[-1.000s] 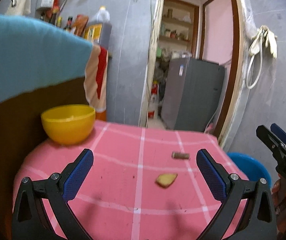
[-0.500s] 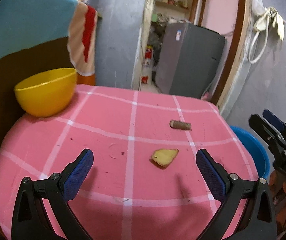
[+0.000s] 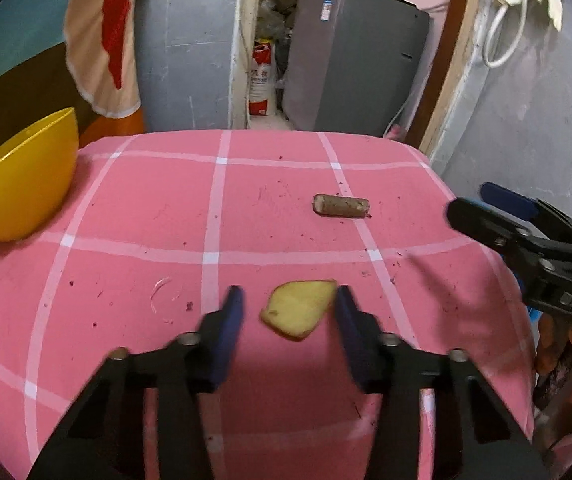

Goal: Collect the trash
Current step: 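Grasp the yellow potato piece with the left tool while the right grasps the brown stub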

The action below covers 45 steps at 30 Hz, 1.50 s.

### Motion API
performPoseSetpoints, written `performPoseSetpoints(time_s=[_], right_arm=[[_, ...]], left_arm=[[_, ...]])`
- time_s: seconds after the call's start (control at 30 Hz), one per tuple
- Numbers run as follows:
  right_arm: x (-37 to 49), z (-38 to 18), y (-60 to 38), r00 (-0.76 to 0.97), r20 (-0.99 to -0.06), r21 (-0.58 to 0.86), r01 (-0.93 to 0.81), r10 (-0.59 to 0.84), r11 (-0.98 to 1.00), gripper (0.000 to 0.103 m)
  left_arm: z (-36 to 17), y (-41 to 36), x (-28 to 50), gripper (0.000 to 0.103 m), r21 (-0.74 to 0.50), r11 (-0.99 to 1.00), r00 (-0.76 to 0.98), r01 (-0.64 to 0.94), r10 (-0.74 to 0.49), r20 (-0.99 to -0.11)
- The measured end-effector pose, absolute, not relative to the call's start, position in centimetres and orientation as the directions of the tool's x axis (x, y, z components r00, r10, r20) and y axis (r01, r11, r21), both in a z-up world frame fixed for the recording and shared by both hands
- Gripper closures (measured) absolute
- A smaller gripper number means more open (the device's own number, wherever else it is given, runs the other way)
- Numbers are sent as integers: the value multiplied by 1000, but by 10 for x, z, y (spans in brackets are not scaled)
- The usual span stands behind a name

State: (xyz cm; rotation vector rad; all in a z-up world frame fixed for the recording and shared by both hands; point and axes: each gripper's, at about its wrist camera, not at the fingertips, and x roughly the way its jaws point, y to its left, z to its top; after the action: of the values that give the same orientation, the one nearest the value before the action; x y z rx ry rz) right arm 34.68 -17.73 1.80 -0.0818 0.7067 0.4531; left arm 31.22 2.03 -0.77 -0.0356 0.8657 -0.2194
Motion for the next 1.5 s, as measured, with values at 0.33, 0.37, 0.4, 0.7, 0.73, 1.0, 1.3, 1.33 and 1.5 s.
performPoseSetpoints(time_s=[0.33, 0.37, 0.4, 0.7, 0.73, 1.0, 1.3, 1.33, 1.5], right_arm=[[374, 5, -142, 541, -762, 50, -500, 357, 865, 24], [377, 3, -138, 529, -773, 45, -506, 351, 861, 24], [379, 0, -132, 521, -786, 27, -511, 334, 859, 25], [391, -6, -100, 499, -826, -93, -579, 262, 810, 39], [393, -7, -99, 495, -826, -88, -585, 269, 806, 41], [402, -12, -87, 434, -840, -28, -634, 326, 772, 72], [385, -6, -98, 454, -829, -25, -614, 328, 789, 73], [382, -4, -101, 465, -820, -20, -607, 334, 795, 73], [363, 10, -129, 526, -742, 68, -558, 415, 827, 73]], left_arm=[[-10, 44, 326, 78, -136, 986, 638, 96, -166, -752], [-9, 47, 326, 78, -142, 987, 639, 78, -159, -752], [-9, 52, 327, 78, -153, 986, 641, 59, -155, -752], [-9, 71, 325, 78, -214, 977, 658, 8, -167, -734], [-9, 72, 325, 78, -216, 976, 658, 8, -168, -734], [-9, 75, 319, 78, -244, 970, 658, 6, -187, -729], [-8, 72, 316, 78, -243, 970, 667, -1, -181, -723], [-7, 72, 313, 79, -247, 969, 669, -5, -181, -721], [0, 66, 297, 79, -242, 970, 708, 9, -177, -684]])
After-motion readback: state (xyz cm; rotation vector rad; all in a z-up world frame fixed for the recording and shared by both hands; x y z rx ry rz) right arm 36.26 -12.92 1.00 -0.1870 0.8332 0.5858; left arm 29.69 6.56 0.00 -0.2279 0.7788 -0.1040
